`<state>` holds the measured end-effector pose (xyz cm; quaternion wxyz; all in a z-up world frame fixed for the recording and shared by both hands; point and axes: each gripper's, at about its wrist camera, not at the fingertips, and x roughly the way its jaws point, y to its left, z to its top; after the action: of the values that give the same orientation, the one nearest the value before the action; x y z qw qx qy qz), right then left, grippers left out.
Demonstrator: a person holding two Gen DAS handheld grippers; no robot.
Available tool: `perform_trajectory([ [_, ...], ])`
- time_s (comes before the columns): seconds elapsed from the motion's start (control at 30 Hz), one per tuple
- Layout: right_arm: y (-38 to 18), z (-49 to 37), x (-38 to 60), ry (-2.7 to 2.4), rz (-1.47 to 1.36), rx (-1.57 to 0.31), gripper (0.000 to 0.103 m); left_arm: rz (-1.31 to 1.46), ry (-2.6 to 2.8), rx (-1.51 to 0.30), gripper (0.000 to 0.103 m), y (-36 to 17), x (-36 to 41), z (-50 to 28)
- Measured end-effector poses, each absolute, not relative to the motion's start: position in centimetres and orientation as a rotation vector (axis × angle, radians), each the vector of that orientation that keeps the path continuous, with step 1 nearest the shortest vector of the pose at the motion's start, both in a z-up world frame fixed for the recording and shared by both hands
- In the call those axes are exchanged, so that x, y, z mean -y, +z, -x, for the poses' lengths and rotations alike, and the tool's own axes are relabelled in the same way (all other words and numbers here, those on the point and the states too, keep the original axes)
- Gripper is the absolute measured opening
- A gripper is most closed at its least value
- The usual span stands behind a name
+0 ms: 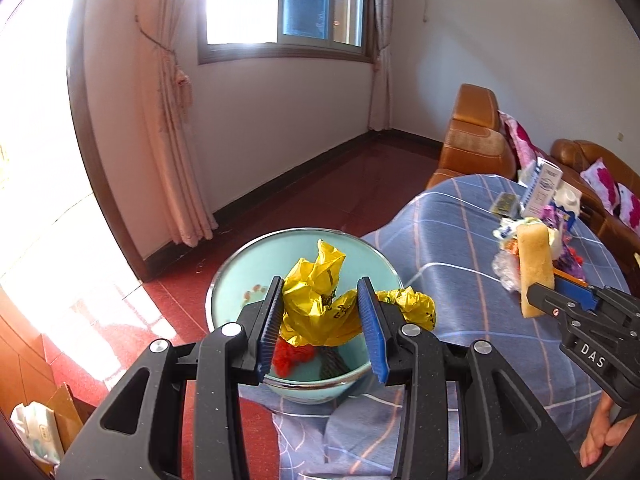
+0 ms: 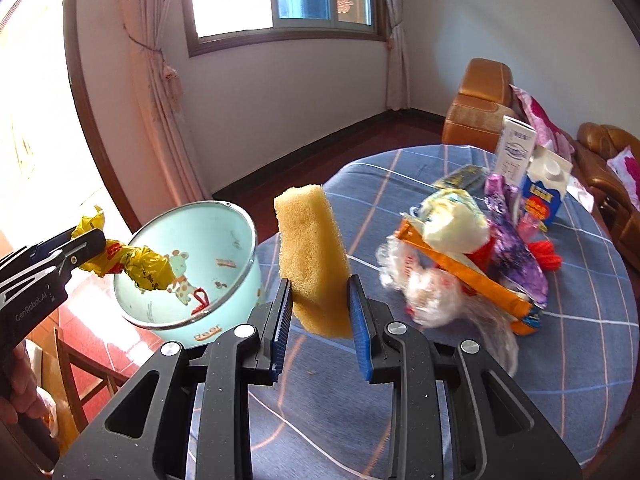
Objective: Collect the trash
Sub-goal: 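Move both tools over the blue bin and release the wrapper and sponge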
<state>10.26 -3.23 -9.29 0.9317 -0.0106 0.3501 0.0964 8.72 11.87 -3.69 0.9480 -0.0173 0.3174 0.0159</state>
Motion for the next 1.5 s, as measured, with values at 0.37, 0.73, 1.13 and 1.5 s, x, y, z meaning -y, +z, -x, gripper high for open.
perform_trajectory([
  [0.37, -9.4, -12.8, -2.1, 0.286, 0.073, -0.728, 0.029, 0.068, 0.132, -0.657, 0.037, -4.5, -15.9, -9.7],
  [0.73, -10.9, -15.4, -5.5, 0.339, 0.092, -0.769, 0.029, 0.073, 0.182, -0.713, 0.038, -6.4, -17.5, -11.2],
  [1.13, -13.9, -17.9, -8.0, 0.365, 0.119, -0.849, 0.029, 0.064, 0.182, -0.790, 0.038, -9.1, -17.9, -12.9],
  [1.5, -15.6, -19.9, -9.1, 0.400, 0.113, -0.898, 0.033, 0.065, 0.187, -0.829, 0.039, -10.3, -18.4, -13.8],
])
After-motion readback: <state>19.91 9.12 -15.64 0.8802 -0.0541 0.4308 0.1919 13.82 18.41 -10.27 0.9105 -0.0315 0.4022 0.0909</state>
